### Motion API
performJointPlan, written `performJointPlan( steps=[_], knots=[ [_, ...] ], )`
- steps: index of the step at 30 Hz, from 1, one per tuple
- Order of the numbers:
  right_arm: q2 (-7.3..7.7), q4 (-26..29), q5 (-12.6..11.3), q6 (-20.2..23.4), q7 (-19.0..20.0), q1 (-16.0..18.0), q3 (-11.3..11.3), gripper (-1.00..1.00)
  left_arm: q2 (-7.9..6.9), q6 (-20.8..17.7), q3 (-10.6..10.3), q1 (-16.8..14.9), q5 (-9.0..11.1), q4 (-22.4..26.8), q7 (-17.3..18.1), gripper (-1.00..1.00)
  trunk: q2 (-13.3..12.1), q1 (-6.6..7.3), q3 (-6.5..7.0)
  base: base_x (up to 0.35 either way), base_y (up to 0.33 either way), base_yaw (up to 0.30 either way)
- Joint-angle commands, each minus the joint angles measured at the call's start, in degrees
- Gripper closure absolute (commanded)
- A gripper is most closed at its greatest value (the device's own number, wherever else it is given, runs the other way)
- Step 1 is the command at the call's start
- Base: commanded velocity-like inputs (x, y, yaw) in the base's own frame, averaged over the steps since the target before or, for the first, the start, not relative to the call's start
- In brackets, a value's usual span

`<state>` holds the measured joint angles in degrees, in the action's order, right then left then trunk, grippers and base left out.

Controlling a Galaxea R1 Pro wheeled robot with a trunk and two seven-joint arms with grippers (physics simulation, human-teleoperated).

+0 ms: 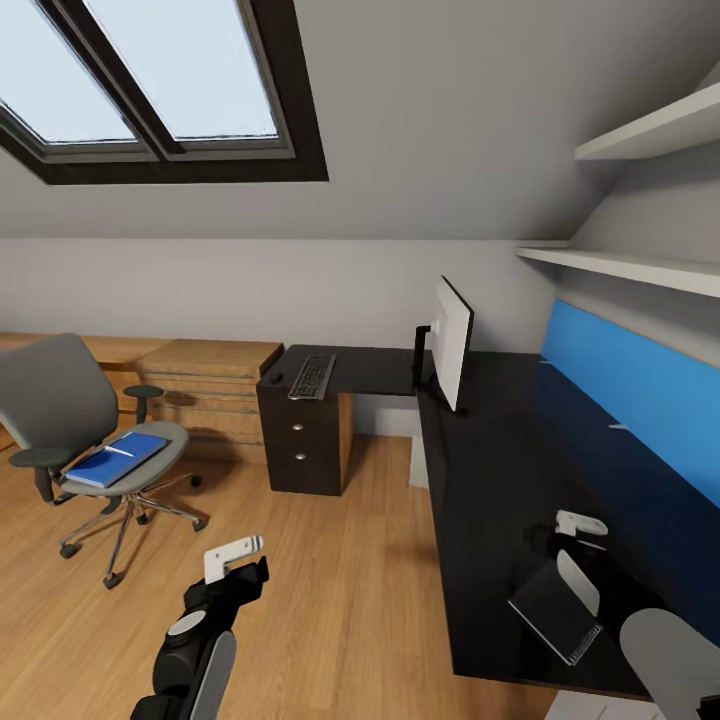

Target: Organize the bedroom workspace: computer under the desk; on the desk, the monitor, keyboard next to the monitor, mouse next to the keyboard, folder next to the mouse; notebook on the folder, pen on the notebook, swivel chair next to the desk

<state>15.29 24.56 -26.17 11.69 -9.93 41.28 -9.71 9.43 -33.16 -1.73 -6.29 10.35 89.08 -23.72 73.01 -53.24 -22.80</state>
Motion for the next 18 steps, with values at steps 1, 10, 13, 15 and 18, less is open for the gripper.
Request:
performJointPlan(
  steps=[1, 10, 13, 15, 18],
  knots=[
    [0.1, 0.14, -0.43, 0.24, -0.45, 0.03, -0.48, -1.0, -0.05, -0.14, -0.04, -0.04, 0.61, 0.08, -0.54, -1.0, 0.04, 0.0, -0.07, 0.0, 0.0, 0.0],
    [0.23, 0.14, -0.27, 0.1, -0.45, 0.03, -0.48, -1.0, -0.19, -0.15, 0.08, -0.04, 0.67, 0.12, -0.53, -1.0, 0.04, 0.0, -0.07, 0.0, 0.0, 0.0],
    [0.32, 0.1, -0.28, 0.09, -0.45, 0.03, -0.48, -1.0, -0.21, -0.13, 0.07, -0.04, 0.66, 0.12, -0.53, -1.0, 0.04, 0.0, -0.07, 0.0, -0.002, 0.0],
    [0.37, 0.08, -0.28, 0.09, -0.44, 0.03, -0.47, -1.0, -0.24, -0.11, 0.07, -0.04, 0.65, 0.12, -0.53, -1.0, 0.04, 0.0, -0.07, 0.024, -0.036, 0.0],
    [0.42, 0.06, -0.28, 0.09, -0.44, 0.03, -0.48, -1.0, -0.27, -0.04, 0.07, -0.04, 0.64, 0.13, -0.53, -1.0, 0.04, 0.0, -0.07, 0.117, -0.131, 0.0]
  ],
)
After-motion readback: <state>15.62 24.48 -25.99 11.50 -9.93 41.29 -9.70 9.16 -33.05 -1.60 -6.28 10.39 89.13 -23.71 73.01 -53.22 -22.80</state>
